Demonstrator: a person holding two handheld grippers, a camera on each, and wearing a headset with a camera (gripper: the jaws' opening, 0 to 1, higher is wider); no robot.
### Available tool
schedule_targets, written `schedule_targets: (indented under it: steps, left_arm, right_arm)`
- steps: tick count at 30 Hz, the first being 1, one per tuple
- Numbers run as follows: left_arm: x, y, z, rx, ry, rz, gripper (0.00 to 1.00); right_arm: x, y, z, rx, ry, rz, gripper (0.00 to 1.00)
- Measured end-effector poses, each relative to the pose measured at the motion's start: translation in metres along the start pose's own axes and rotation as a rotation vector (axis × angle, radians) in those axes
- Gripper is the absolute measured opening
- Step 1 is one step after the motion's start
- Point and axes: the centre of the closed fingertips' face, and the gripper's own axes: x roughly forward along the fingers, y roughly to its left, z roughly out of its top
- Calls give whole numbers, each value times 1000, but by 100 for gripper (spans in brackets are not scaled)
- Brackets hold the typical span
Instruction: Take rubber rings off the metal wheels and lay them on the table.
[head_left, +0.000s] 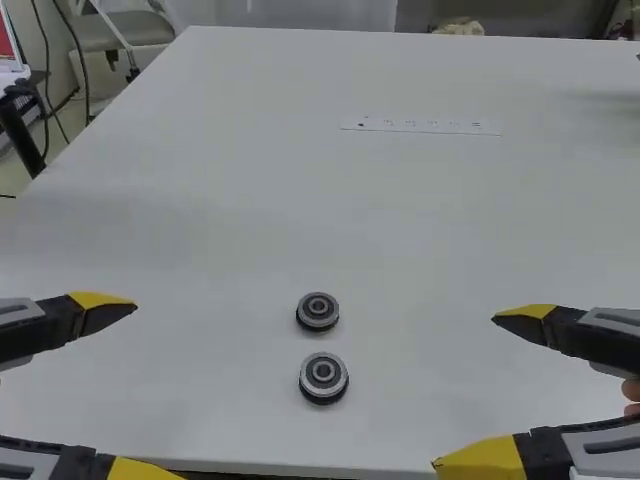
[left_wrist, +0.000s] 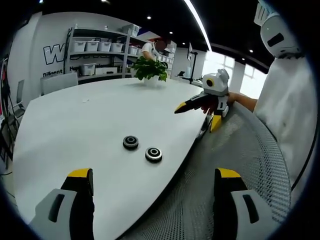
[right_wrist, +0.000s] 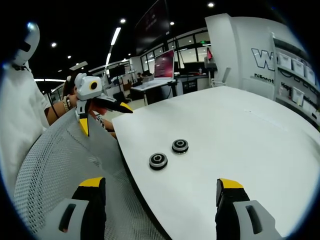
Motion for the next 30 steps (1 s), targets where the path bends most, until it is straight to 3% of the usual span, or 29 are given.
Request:
schedule_targets:
  steps: [10,13,18,24,30]
  left_arm:
    - [2,-1,1,-15,-4,8,99]
    - [3,-2,1,-8,6,15,99]
    - [4,0,2,-17,0,23,99]
    - [4,0,1,-21,1,24,99]
    - [4,1,2,-25,-6,26,99]
  right_arm:
    - [0,1,-4,-16,14,18,90]
    - [-6,-11,-2,51,-23,-15,90]
    - [-8,-12,6,55,-64,-8,88]
    - [-4,-7,0,32,-27,13,88]
    - [-4,-7,1,35,-35,12,87]
